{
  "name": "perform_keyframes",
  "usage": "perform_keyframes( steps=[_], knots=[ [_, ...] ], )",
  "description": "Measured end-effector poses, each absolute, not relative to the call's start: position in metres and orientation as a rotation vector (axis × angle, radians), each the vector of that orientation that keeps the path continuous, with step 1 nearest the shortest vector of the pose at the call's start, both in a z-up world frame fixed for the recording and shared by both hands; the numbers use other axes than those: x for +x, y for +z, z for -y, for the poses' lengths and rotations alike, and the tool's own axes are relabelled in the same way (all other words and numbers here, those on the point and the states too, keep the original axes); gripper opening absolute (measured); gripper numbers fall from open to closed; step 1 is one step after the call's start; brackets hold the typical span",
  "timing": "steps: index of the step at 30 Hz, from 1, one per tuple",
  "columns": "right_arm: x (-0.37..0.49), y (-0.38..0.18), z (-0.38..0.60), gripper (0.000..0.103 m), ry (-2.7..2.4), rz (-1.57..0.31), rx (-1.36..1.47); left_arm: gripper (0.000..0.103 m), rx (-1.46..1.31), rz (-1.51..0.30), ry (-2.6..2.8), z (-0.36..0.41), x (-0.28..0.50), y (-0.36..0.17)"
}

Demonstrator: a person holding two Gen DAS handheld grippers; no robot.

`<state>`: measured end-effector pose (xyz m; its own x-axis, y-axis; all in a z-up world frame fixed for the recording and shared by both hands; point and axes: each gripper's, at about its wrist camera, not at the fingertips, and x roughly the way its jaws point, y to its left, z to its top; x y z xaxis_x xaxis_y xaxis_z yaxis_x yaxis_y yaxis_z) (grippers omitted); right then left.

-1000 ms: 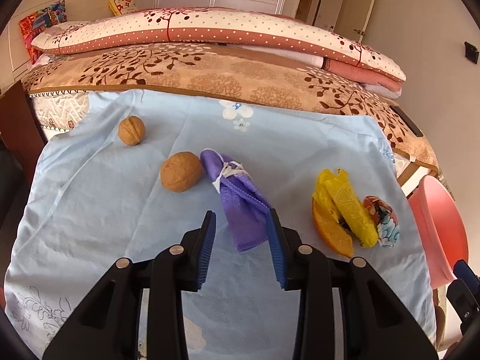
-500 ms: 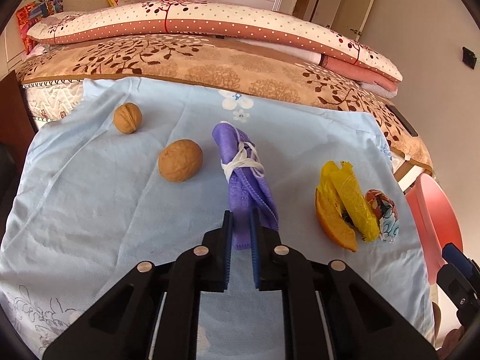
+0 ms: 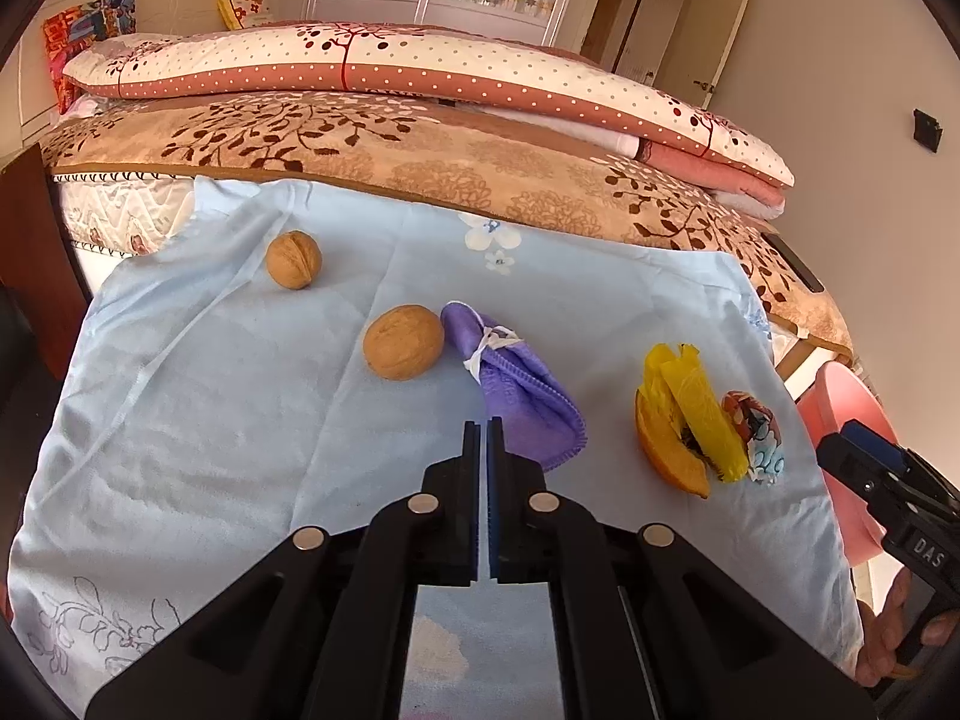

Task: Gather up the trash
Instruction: 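Grasp the pink-and-blue wrapper with the right tool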

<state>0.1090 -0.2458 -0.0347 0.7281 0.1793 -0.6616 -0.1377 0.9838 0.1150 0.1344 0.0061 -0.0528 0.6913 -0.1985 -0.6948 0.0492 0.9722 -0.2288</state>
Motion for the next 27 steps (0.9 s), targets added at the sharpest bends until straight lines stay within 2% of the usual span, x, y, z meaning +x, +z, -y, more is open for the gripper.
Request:
perform_keyframes(
  steps=[11, 15, 17, 19, 21, 23, 27],
  knots=[
    [0.147, -0.060, 0.228, 0.066, 0.232, -0.835, -0.018, 0.002, -0.281, -0.820, -0.195, -0.013, 0.133, -0.049],
    [0.152, -0.069, 0.230, 0.045, 0.234, -0.877, 0.005, 0.002, -0.282, -0.834, -0.206, -0.007, 0.134, -0.049],
    [0.151, -0.071, 0.233, 0.040, 0.236, -0.884, 0.027, 0.002, -0.286, -0.831, -0.209, -0.005, 0.136, -0.046],
    [0.147, -0.068, 0.234, 0.032, 0.239, -0.873, 0.041, 0.006, -0.284, -0.833, -0.212, -0.002, 0.139, -0.044],
    [0.143, -0.063, 0.236, 0.026, 0.239, -0.864, 0.065, 0.026, -0.288, -0.830, -0.217, 0.000, 0.143, -0.042],
    [0.138, -0.059, 0.239, 0.026, 0.243, -0.857, 0.105, 0.035, -0.294, -0.822, -0.206, 0.000, 0.145, -0.041],
    [0.126, -0.052, 0.242, 0.026, 0.244, -0.836, 0.152, 0.039, -0.319, -0.853, -0.187, 0.002, 0.158, -0.046]
  ],
)
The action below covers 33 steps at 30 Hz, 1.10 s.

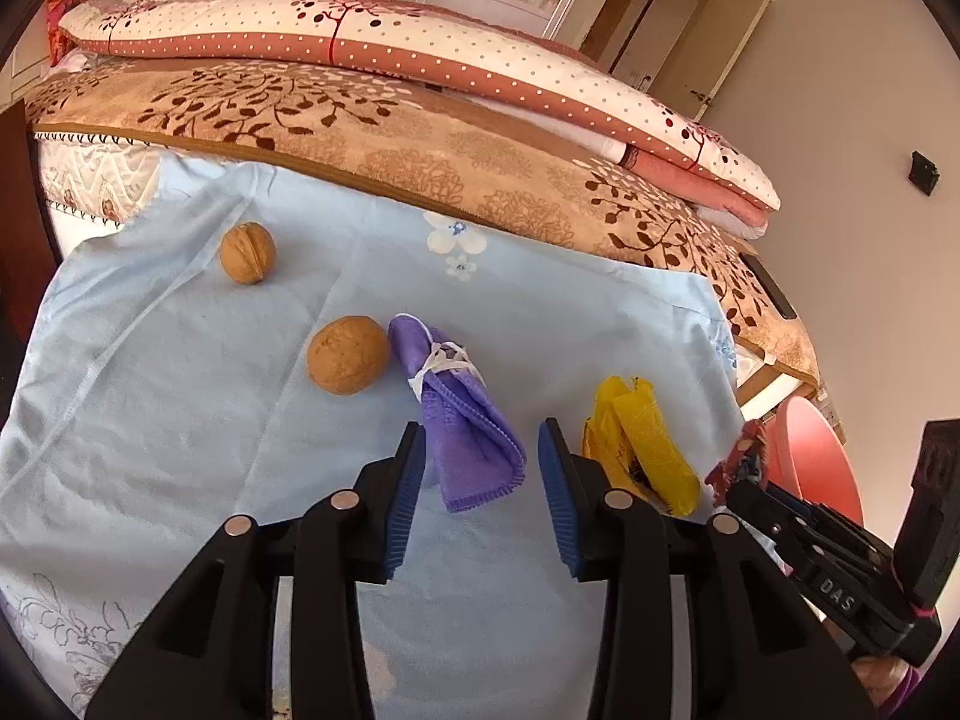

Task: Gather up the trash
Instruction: 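Grasp the pink-and-blue wrapper with the right tool, then carry the purple bag in the left tool while the right tool carries the wrapper to the bucket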

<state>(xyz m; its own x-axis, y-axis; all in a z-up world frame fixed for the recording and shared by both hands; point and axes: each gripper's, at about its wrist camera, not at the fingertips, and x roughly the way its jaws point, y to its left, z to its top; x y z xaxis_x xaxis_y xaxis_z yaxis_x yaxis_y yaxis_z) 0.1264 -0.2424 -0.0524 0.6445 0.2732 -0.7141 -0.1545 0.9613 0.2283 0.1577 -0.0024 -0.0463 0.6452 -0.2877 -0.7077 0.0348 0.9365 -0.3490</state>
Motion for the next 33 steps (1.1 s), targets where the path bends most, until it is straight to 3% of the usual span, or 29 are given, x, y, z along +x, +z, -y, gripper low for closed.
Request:
perform_keyframes(
  steps=[15, 17, 19, 33],
  knots=[
    [0.103, -0.039, 0.243, 0.026, 0.249, -0.787, 0.181, 0.039, -0.246, -0.917, -0.051, 0.021, 0.183, -0.070],
    [0.099, -0.036, 0.243, 0.026, 0.249, -0.776, 0.173, 0.039, -0.230, -0.900, -0.051, 0.023, 0.180, -0.068],
    [0.096, -0.034, 0.243, 0.026, 0.251, -0.769, 0.171, 0.032, -0.220, -0.879, -0.054, 0.023, 0.176, -0.064],
    [0.075, -0.018, 0.249, 0.026, 0.238, -0.722, 0.197, 0.031, -0.217, -0.750, -0.136, 0.034, 0.140, -0.023]
  ],
)
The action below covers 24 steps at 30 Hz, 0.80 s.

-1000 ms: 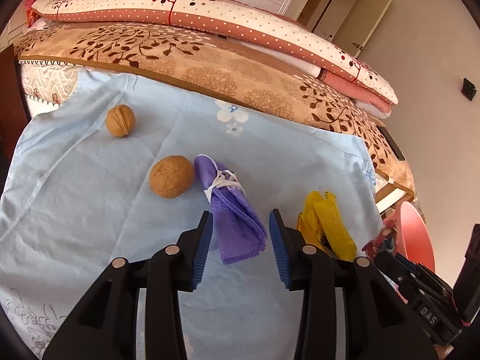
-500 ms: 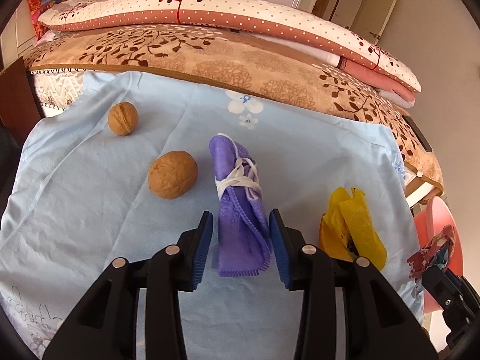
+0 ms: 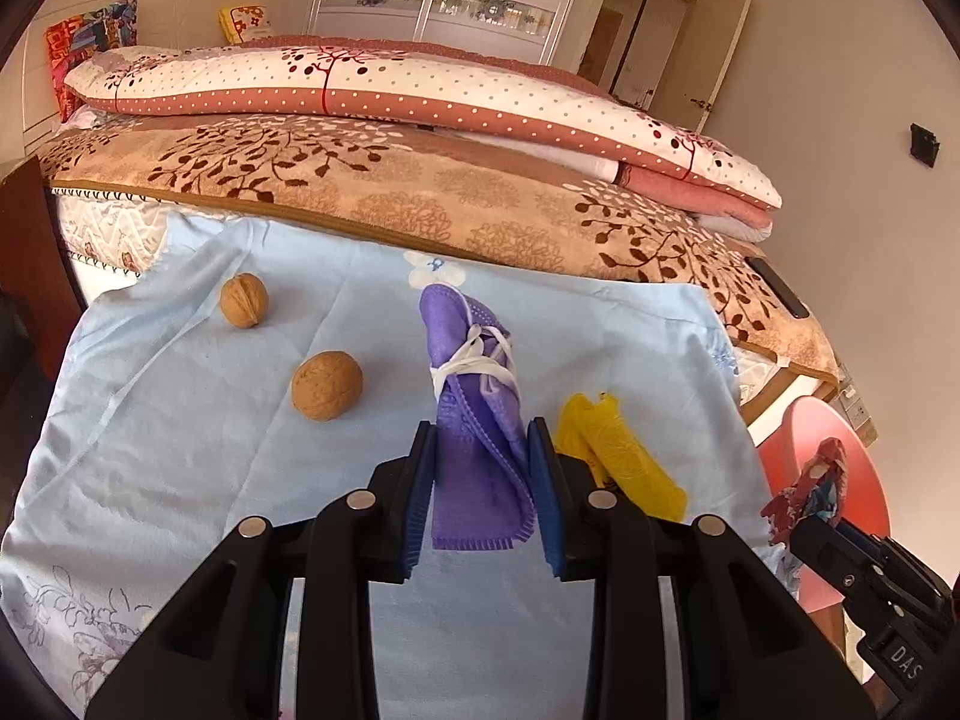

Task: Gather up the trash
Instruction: 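Carry the purple bag in the left tool while the right tool carries the wrapper to the bucket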

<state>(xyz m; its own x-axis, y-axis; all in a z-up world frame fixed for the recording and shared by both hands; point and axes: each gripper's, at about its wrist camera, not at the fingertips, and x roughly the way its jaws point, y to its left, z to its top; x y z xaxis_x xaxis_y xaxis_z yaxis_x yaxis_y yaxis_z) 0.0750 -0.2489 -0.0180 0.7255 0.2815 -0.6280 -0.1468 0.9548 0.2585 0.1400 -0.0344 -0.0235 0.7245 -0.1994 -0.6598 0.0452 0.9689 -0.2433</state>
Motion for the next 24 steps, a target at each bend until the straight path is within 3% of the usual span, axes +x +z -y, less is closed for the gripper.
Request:
perform_keyframes(
  steps=[24],
  knots=[
    [0.040, 0.004, 0.311, 0.026, 0.054, -0.613, 0.278, 0.031, -0.051, -0.598, -0.394, 0.144, 0.105, 0.018]
  ],
)
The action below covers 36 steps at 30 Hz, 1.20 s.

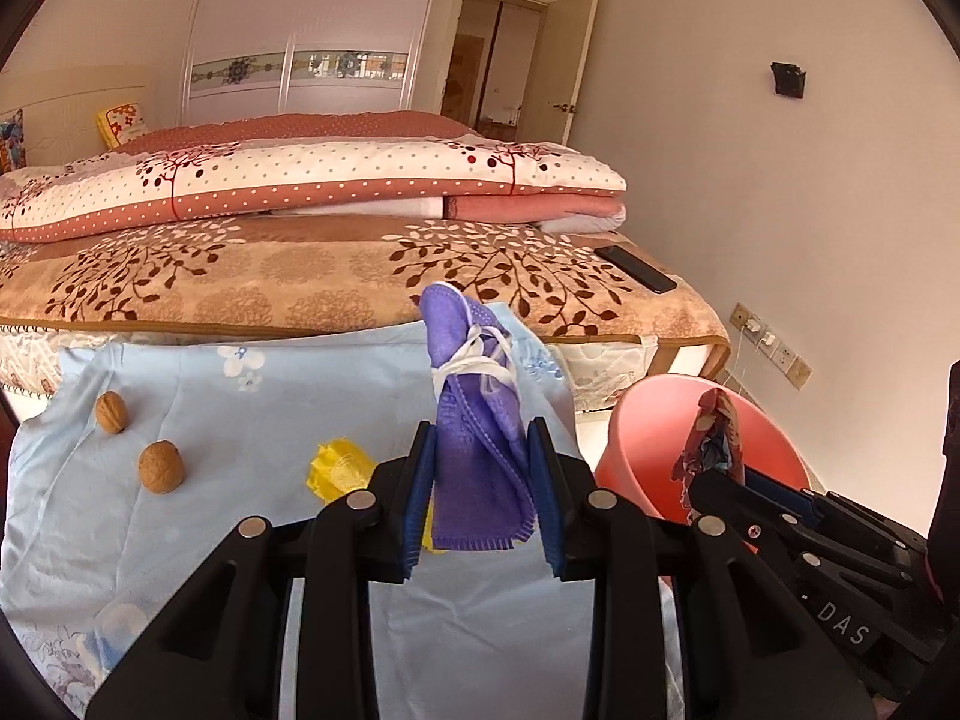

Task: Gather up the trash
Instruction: 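Carry the purple bag in the left tool while the right tool carries the wrapper to the bucket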

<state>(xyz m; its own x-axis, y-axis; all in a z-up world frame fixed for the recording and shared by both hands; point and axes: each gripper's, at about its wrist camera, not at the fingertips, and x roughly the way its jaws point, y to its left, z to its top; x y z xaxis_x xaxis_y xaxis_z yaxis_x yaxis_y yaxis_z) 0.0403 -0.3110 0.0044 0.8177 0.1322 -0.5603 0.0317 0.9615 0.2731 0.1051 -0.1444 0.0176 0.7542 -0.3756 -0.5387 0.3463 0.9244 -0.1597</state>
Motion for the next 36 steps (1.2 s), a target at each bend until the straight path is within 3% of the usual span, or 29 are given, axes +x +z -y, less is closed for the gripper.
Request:
perform_keyframes(
  steps=[36],
  knots=[
    [0.011, -0.017, 0.424, 0.026, -0.193, -0.586, 0.428, 0.031, 0.064, -0.625, -0.647, 0.263, 0.088, -0.001]
  ],
)
